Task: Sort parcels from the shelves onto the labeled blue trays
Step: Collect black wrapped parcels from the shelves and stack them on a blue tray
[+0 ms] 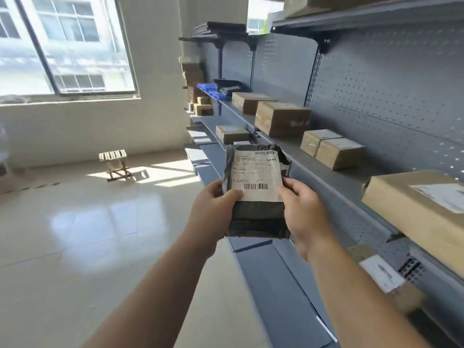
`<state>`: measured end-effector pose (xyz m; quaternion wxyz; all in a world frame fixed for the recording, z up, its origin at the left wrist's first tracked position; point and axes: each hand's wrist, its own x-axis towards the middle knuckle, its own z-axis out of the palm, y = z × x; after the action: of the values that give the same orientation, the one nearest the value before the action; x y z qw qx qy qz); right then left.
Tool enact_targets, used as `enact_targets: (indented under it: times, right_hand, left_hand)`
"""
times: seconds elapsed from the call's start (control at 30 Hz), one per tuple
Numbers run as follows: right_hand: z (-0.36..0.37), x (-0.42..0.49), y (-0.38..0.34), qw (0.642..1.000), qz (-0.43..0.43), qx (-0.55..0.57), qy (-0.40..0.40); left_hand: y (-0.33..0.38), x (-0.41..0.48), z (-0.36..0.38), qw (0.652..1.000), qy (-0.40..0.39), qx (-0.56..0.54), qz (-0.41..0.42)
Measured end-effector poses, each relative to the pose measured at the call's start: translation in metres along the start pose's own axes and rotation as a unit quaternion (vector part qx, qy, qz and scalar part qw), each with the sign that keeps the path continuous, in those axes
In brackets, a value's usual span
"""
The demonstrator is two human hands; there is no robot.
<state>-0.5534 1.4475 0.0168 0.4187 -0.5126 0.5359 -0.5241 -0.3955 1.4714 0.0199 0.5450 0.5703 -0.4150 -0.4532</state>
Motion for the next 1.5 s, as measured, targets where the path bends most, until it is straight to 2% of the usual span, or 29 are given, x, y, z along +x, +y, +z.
enact_targets:
  times: [0.33, 0.8, 1.03, 1.23, 1.5]
  right_hand:
    - [0.148, 0.094, 0.027, 0.992, 0.046, 0.022, -0.111]
    - [0.284, 0.331, 0.041, 0.973, 0.050, 0.043, -0.222]
    - [0.366, 0.414, 0.055, 0.959, 0.057, 0.027, -0.278]
    - [0.456, 0.492, 0.066, 0.957, 0.050, 0.015, -0.285]
    - [0.580, 0.604, 0.056, 0.970, 0.051, 0.007, -0.237]
  left_hand:
    - [-0.024, 0.112, -0.100, 0.994, 0.096, -0.040, -0.038]
    - [-0.013, 0.348, -0.129, 0.975, 0.215, -0.026, -0.040]
    - [-0.021, 0.443, -0.166, 0.961, 0.268, -0.046, -0.051]
    - [-0.026, 0.546, -0.219, 0.958, 0.275, -0.055, -0.055]
    - [-0.011, 0.711, -0.300, 0.971, 0.222, -0.069, -0.060]
